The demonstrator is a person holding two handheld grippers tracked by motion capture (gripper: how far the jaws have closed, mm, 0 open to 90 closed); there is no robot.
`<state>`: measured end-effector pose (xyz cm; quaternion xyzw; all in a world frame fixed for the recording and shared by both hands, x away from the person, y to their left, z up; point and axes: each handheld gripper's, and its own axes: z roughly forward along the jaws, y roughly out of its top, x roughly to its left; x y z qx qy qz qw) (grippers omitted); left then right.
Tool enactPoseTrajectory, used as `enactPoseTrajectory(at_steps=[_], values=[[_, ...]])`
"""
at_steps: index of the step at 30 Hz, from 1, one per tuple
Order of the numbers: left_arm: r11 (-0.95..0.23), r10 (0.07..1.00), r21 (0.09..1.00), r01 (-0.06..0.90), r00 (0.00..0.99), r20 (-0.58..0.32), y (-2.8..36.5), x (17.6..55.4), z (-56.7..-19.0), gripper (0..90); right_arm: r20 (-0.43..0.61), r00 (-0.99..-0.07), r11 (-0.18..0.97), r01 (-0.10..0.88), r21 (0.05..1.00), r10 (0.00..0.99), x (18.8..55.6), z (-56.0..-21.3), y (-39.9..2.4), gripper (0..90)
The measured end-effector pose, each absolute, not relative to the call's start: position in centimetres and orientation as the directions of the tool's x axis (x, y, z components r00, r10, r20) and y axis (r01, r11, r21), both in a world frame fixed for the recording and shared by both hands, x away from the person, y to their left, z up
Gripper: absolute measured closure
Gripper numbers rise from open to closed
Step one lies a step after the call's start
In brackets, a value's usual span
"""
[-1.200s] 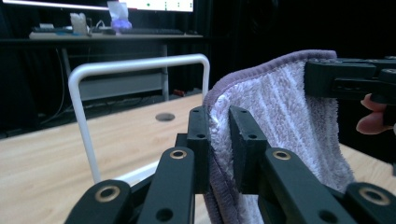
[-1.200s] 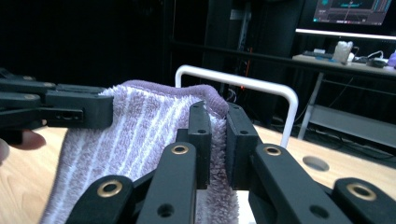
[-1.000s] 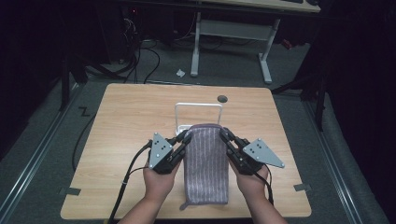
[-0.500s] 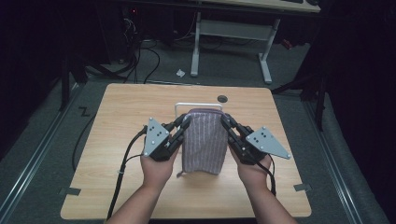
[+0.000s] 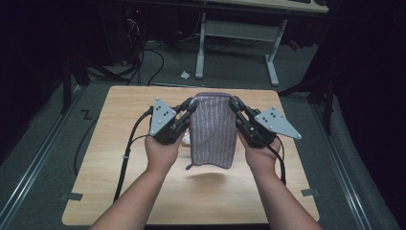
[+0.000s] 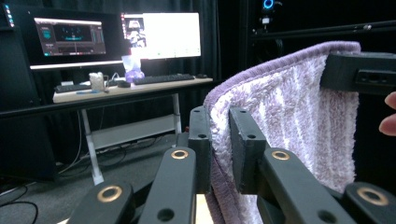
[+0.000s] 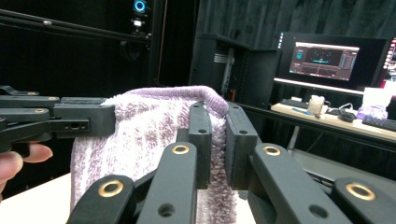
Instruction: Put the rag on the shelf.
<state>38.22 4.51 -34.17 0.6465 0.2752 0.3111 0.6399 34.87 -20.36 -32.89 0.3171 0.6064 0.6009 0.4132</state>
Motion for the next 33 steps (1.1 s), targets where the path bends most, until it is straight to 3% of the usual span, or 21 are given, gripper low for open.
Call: enactPoseTrajectory(at_steps=[14,33], values=[[-0.094,0.790,0.994,-0.050,0.605,0.106,4.9,44.0,-32.4,80.1,-0.084,-0.440,0.059,-0.069,0.996,0.894,41.1,-31.8,-19.4,83.6],[-0.068,0.812,0.995,0.077,0.584,0.010,4.7,51.5,-32.4,79.3,-0.074,-0.427,0.101,0.041,0.994,0.901,49.4,-31.9,-19.2,83.5]])
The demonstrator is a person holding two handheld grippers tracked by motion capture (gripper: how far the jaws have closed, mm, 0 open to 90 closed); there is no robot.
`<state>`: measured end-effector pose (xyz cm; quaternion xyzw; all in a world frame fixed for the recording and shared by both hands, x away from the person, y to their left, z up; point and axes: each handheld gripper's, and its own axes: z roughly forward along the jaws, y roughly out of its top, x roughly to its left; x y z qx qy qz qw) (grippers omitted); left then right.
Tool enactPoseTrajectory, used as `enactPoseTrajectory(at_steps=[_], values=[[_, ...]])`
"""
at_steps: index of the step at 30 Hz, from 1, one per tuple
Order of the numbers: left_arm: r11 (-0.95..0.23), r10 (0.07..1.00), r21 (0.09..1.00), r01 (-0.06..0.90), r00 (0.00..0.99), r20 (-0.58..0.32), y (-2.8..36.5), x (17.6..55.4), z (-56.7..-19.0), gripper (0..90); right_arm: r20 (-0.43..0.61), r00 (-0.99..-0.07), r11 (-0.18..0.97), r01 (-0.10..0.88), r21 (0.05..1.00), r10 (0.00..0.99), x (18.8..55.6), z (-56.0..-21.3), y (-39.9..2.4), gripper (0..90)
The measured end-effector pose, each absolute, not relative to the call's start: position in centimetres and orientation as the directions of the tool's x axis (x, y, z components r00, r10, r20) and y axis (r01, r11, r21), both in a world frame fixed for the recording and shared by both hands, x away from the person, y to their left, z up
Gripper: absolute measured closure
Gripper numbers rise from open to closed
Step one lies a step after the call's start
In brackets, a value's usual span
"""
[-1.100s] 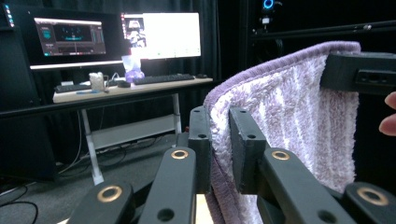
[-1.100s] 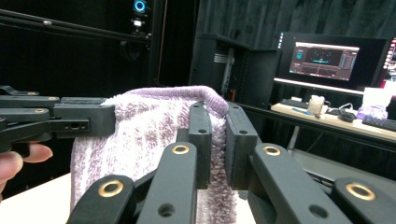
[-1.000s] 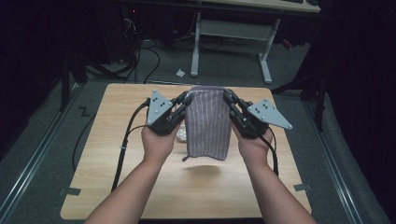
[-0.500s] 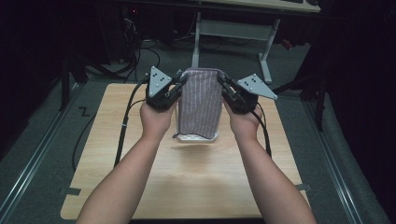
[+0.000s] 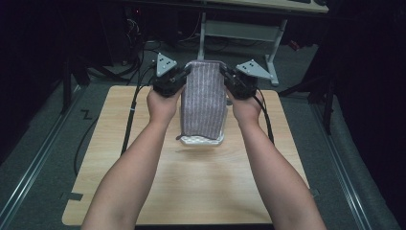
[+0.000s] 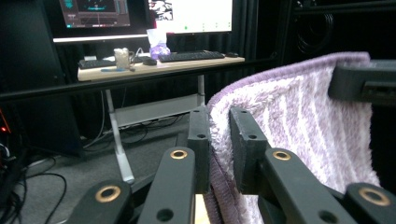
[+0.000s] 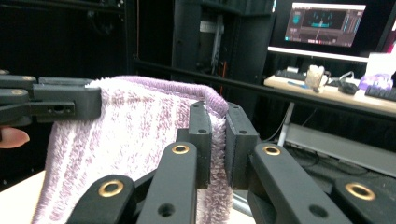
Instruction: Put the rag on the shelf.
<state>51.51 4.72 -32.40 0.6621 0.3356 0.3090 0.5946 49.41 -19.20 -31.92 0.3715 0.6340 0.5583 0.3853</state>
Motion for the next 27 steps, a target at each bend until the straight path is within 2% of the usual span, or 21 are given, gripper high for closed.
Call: enactPoseTrajectory(at_steps=[3,8,12,19,22,23,24,25,27], values=[[-0.079,0.823,0.990,0.117,0.568,-0.001,4.7,53.0,-32.9,78.9,-0.046,-0.431,0.096,0.094,0.991,0.901,50.8,-32.3,-19.0,83.6],[-0.114,0.831,0.983,0.145,0.556,0.015,4.4,54.3,-33.4,78.9,-0.069,-0.420,0.131,0.122,0.984,0.905,52.0,-32.4,-18.8,83.5],[-0.097,0.831,0.976,0.195,0.555,-0.028,4.2,55.2,-34.4,78.2,-0.090,-0.408,0.161,0.143,0.977,0.908,53.0,-32.8,-18.7,83.3],[-0.123,0.834,0.946,0.300,0.547,-0.065,4.1,56.1,-37.1,77.1,-0.067,-0.411,0.187,0.257,0.948,0.909,54.5,-35.2,-18.7,79.4],[-0.081,0.825,0.933,0.351,0.548,-0.135,4.5,56.4,-37.9,69.9,-0.064,-0.395,0.189,0.285,0.940,0.917,54.7,-36.3,-18.7,70.1],[-0.073,0.821,0.932,0.355,0.552,-0.145,4.6,56.4,-38.0,60.6,-0.057,-0.391,0.179,0.285,0.942,0.919,54.7,-36.6,-18.8,61.8],[-0.067,0.820,0.933,0.353,0.553,-0.150,4.7,56.3,-38.0,60.6,-0.057,-0.391,0.179,0.285,0.942,0.919,54.7,-36.6,-18.8,61.8],[-0.050,0.818,0.937,0.347,0.553,-0.161,4.8,56.1,-37.8,54.5,-0.052,-0.391,0.176,0.288,0.941,0.919,54.7,-36.6,-18.8,58.4],[-0.051,0.816,0.937,0.345,0.555,-0.160,4.9,56.1,-37.7,54.0,-0.049,-0.396,0.175,0.288,0.942,0.917,54.6,-36.5,-18.8,57.6]])
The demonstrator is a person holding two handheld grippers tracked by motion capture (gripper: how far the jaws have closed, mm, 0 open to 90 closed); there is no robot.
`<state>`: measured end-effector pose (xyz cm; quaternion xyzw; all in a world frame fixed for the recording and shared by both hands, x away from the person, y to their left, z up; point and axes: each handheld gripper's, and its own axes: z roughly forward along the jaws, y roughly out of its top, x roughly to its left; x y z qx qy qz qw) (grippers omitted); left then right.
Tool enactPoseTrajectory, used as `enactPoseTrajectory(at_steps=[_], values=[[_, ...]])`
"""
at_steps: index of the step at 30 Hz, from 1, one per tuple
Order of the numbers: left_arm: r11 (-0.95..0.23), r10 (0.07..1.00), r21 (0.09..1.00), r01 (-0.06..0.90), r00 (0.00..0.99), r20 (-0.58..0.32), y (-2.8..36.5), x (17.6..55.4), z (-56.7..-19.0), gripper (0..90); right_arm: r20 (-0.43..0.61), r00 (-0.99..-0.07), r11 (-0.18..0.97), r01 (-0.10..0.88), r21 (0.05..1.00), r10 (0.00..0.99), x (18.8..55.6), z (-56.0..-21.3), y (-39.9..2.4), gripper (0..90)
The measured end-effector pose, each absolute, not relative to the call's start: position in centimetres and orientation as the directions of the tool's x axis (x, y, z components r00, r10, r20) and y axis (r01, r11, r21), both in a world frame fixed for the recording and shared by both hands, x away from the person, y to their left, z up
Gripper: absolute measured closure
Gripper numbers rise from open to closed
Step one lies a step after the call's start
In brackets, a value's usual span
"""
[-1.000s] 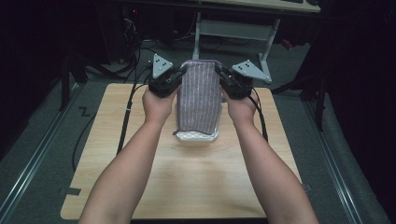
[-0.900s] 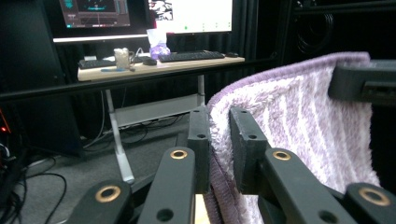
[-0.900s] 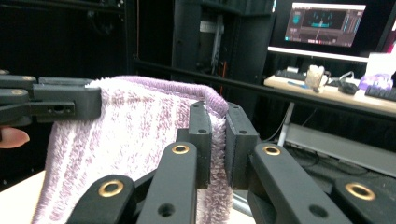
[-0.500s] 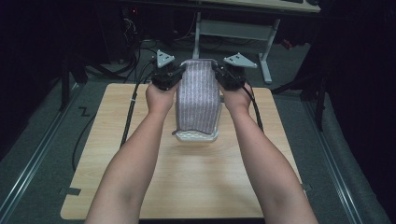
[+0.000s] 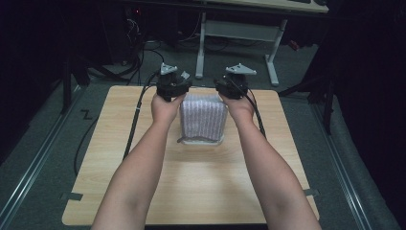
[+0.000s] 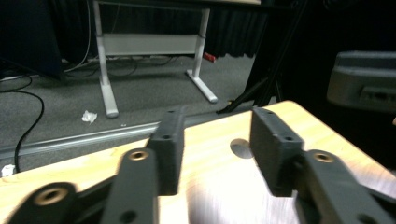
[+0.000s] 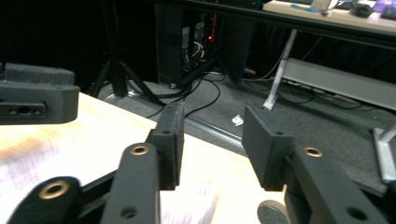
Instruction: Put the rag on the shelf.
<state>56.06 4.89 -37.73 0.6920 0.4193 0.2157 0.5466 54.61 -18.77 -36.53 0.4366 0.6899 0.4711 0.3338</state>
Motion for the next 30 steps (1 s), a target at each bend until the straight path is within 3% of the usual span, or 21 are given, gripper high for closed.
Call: enactPoseTrajectory(at_steps=[10,15,30], values=[[-0.072,0.828,0.945,0.318,0.548,-0.121,5.0,54.8,-37.3,51.7,-0.071,-0.408,0.206,0.298,0.932,0.910,53.8,-36.3,-18.6,51.3],[-0.083,0.828,0.952,0.293,0.552,-0.098,5.3,53.3,-36.7,55.5,-0.075,-0.425,0.210,0.281,0.936,0.902,52.3,-36.1,-18.6,50.7],[-0.093,0.824,0.968,0.233,0.564,-0.056,6.3,48.0,-35.7,53.4,-0.117,-0.438,0.242,0.242,0.940,0.891,47.0,-35.8,-19.9,52.5]])
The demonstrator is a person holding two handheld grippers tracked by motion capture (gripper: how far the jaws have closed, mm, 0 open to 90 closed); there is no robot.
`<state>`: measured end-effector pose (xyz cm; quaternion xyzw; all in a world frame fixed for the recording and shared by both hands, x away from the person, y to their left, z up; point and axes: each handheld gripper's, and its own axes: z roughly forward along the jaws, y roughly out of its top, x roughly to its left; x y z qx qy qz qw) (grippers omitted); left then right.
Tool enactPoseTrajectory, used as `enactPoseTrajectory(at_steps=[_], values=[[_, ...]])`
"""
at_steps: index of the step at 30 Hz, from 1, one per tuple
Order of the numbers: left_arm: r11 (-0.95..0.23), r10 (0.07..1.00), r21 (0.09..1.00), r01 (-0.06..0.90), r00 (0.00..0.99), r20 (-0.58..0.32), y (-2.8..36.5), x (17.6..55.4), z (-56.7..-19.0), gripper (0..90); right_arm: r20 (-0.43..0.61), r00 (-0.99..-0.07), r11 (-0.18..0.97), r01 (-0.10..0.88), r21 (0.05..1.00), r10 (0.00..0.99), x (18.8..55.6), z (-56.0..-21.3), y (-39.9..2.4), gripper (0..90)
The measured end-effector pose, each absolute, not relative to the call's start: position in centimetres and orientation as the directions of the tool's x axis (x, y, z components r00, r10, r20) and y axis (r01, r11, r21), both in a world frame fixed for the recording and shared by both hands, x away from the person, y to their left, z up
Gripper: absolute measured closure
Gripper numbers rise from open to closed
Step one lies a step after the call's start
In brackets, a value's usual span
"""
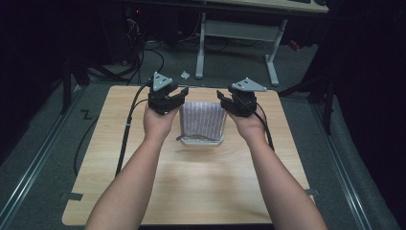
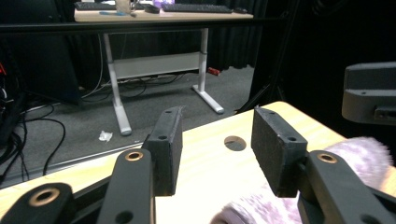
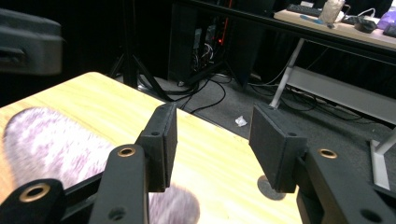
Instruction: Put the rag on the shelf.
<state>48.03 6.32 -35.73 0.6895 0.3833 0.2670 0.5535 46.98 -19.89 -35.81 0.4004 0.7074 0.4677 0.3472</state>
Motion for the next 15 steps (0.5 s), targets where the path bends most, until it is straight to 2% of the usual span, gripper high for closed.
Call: enactPoseTrajectory(at_steps=[5,15], values=[[-0.127,0.825,0.968,0.217,0.565,-0.018,6.9,46.5,-35.8,53.0,-0.110,-0.436,0.232,0.238,0.943,0.893,45.5,-35.9,-20.7,50.2],[-0.133,0.807,0.963,0.234,0.590,-0.032,8.8,43.8,-37.5,51.1,-0.132,-0.429,0.256,0.245,0.935,0.894,42.5,-37.4,-22.4,45.9]])
